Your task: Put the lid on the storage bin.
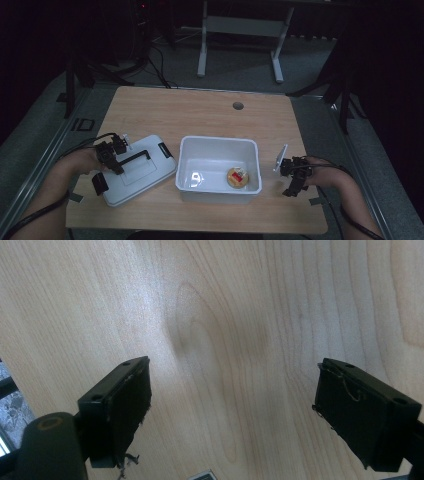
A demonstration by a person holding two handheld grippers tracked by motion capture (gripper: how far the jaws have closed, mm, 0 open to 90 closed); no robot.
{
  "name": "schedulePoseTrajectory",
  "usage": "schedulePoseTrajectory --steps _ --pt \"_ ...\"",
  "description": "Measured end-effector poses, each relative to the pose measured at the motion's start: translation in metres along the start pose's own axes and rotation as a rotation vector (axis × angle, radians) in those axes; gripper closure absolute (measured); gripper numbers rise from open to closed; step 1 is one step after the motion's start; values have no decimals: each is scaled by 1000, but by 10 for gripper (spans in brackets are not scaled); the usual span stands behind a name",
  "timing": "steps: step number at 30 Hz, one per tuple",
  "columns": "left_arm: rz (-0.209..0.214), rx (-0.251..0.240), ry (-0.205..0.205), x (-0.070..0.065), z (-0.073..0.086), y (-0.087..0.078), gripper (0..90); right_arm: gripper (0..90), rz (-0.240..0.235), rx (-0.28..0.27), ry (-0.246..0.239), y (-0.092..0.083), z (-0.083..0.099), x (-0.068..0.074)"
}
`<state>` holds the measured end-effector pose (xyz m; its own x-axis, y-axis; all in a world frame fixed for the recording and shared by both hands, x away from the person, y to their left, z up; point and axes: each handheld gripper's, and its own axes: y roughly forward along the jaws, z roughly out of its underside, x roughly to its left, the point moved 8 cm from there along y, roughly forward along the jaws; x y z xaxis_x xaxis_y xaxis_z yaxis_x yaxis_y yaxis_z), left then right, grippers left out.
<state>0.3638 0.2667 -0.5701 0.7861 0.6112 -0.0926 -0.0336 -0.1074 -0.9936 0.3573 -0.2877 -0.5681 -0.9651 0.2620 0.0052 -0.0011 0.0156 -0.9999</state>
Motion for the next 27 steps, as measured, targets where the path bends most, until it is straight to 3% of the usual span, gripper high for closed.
schedulePoseTrajectory --steps 4,11,20,27 --pt "-8 1 1 1 0 -1 838 146 2 -7 6 0 0 -1" --pt "-3 -55 17 -2 2 -25 838 146 9 -14 16 -3 4 -2" --pt "-6 -46 34 -8 5 -42 838 146 10 -14 20 -6 5 -1" --pt "-21 -54 44 -12 7 -68 838 146 10 -13 23 -8 5 -2"
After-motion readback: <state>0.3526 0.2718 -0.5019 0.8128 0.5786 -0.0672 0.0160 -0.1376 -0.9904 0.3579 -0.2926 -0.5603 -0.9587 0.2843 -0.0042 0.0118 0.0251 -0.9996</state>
